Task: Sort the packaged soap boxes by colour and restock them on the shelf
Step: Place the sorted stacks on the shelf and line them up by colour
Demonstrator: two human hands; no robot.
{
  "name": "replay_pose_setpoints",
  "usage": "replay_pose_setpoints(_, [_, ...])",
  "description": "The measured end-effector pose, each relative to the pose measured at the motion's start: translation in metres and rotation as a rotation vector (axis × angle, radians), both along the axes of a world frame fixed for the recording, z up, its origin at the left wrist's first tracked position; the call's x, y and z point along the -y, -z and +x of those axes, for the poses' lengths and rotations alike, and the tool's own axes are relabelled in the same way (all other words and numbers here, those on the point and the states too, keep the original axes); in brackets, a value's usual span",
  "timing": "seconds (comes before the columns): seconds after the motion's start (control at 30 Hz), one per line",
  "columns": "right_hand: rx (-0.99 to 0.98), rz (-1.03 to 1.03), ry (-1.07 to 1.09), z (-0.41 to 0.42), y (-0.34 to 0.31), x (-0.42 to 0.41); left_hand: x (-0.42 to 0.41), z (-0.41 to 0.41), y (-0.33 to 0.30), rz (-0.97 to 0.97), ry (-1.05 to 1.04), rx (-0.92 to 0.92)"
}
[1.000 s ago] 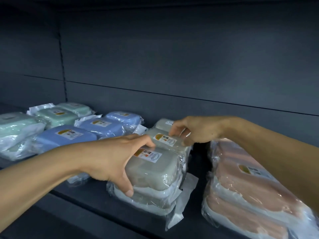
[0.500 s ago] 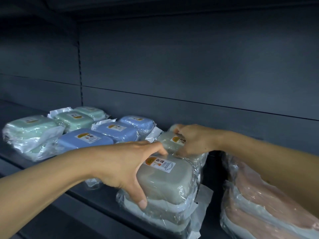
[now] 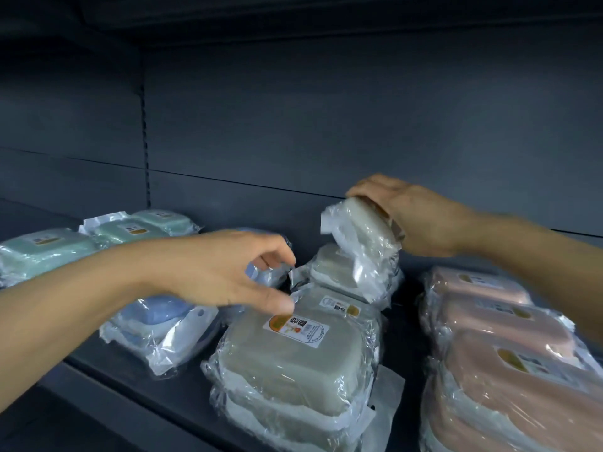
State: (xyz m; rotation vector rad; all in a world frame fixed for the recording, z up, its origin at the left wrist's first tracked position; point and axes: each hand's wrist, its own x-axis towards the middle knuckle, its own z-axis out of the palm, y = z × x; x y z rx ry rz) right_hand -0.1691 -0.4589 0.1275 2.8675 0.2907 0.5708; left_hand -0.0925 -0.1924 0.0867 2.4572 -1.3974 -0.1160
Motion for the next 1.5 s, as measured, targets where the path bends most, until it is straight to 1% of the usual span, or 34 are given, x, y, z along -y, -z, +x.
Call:
replay_pose_setpoints(0.07, [-0.036, -0.129, -0.065, 0.007, 0.006, 0.005, 0.006, 0.004, -0.007, -0.046, -0.052, 0.066])
replay_pose_setpoints(0.17, [-0.084, -0.305, -0.127, 0.021, 0.024, 0.012, 0.019, 0.012, -0.007, -0.031, -0.109, 0.149])
replay_pose_setpoints(0.27, [-0.116, -0.335, -0.126, 0.029, 0.043, 0.018, 0.031, 0.021, 0.000, 0.040, -0.121, 0.155])
replay_pose_setpoints(0.37, [-0.121, -0.296, -0.102, 0.029, 0.044, 0.018, 0.048, 0.032, 0.008, 0.140, -0.159, 0.147])
replay_pose_setpoints(0.47, [-0.122, -0.170, -0.016, 0.023, 0.034, 0.019, 0.070, 0.043, 0.014, 0.240, -0.219, 0.121])
replay_pose_setpoints(0.53, [-0.133, -0.098, 0.040, 0.018, 0.032, 0.021, 0.084, 0.050, 0.019, 0.302, -0.248, 0.047])
replay_pose_setpoints(0.67, [-0.181, 0.014, 0.165, 0.012, 0.029, 0.025, 0.104, 0.059, 0.027, 0.483, -0.261, -0.166])
replay_pose_setpoints(0.73, [-0.194, 0.088, 0.196, 0.010, 0.028, 0.026, 0.109, 0.061, 0.031, 0.489, -0.269, -0.229])
replay_pose_setpoints(0.8, [-0.202, 0.150, 0.205, 0.007, 0.027, 0.028, 0.111, 0.062, 0.034, 0.451, -0.288, -0.268])
replay_pose_setpoints(0.9, [-0.214, 0.203, 0.216, 0.004, 0.031, 0.029, 0.110, 0.061, 0.036, 0.395, -0.336, -0.272])
replay_pose_setpoints(1.0, [-0.204, 0.231, 0.224, 0.001, 0.032, 0.031, 0.105, 0.060, 0.028, 0.277, -0.354, -0.294])
replay_pose_setpoints(1.07, [-0.190, 0.252, 0.224, -0.003, 0.028, 0.031, 0.101, 0.057, 0.016, 0.135, -0.349, -0.373])
replay_pose_setpoints(1.2, [-0.168, 0.311, 0.229, -0.009, 0.021, 0.028, 0.096, 0.046, -0.005, -0.218, -0.345, -0.600])
replay_pose_setpoints(1.33, [-0.126, 0.368, 0.235, -0.013, 0.015, 0.024, 0.093, 0.039, -0.017, -0.472, -0.368, -0.742])
replay_pose_setpoints(1.4, [-0.105, 0.377, 0.247, -0.017, 0.010, 0.026, 0.092, 0.037, -0.026, -0.583, -0.362, -0.754])
replay_pose_setpoints(1.5, [-0.092, 0.379, 0.282, -0.022, 0.003, 0.025, 0.094, 0.034, -0.041, -0.751, -0.349, -0.671])
